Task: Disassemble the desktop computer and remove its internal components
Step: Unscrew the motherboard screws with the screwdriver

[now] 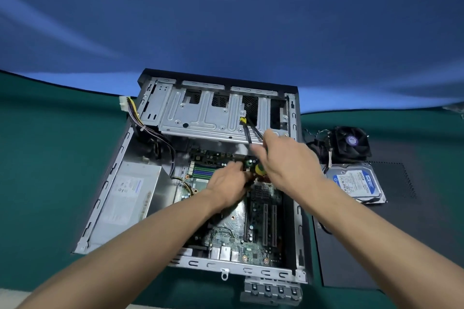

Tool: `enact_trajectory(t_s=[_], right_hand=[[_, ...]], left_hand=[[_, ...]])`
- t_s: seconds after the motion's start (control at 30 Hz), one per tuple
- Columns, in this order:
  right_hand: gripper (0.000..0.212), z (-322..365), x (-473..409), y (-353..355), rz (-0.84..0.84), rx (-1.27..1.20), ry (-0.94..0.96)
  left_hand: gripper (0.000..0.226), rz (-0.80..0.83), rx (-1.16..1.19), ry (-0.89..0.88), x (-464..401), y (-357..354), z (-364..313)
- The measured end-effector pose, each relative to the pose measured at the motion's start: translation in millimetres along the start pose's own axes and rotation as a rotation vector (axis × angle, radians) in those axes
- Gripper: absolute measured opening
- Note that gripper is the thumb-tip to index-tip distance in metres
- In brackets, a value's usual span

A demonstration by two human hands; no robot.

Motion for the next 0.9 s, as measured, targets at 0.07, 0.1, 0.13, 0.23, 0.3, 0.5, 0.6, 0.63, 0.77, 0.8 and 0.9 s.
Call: enact_trajectory(t_s=[0.07,0.1,0.13,0.23,0.3,0.5,0.6,0.63,0.77,0.8,0.9], right_hand=[[0.014,-3,-5,-3,0.023,-0.105,-0.049],[0.018,-2,-7,-5,0.038,-0.14,-0.061],[0.024,0,-7,-5,0.047,-0.138,-0.064],[0.032,5,-11,-3,0.004,-0.03,-0.081],[0.026,8,-18,-4,-0.003,-0.034,-0.079],[0.025,15,-25,-6,0.056,-0.003,-0.107],[0.018,16,-26,-7,0.08,-0.049,-0.105],[0.022,16,-26,-8,0.108,-0.055,-0.124],[0.022,19,-26,-7,0.073,-0.002,-0.126],[0.019,21,-27,-7,0.061,-0.008,-0.11],[0.017,23,-30,-11,0.134,-0.05,-0.135]], left_hand=[[0.019,0.015,-0.029,-0.042,-4,-2,1],[0.017,0.015,-0.037,-0.053,-6,-3,2],[0.015,0.007,-0.038,-0.061,-7,-3,2],[0.02,-0.004,0.001,-0.057,-7,-7,5],[0.025,-0.024,0.007,-0.051,-9,-7,7],[0.017,-0.037,-0.001,-0.073,-15,-8,9],[0.02,-0.053,0.027,-0.067,-18,-8,10],[0.021,-0.06,0.011,-0.084,-19,-7,8],[0.02,-0.072,-0.037,-0.116,-22,-7,6],[0.021,-0.072,-0.043,-0.123,-22,-8,6],[0.022,-0.069,-0.039,-0.115,-21,-7,8]])
Point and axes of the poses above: each hand's wrist, its own x-axis away from the middle knuckle, its own y-axis out of the back of the hand, z = x × y, the point moved 6 cm from there along -x, towards the middle knuckle, and after that the axes turned 12 degrees about -x, right-handed, at the moved point
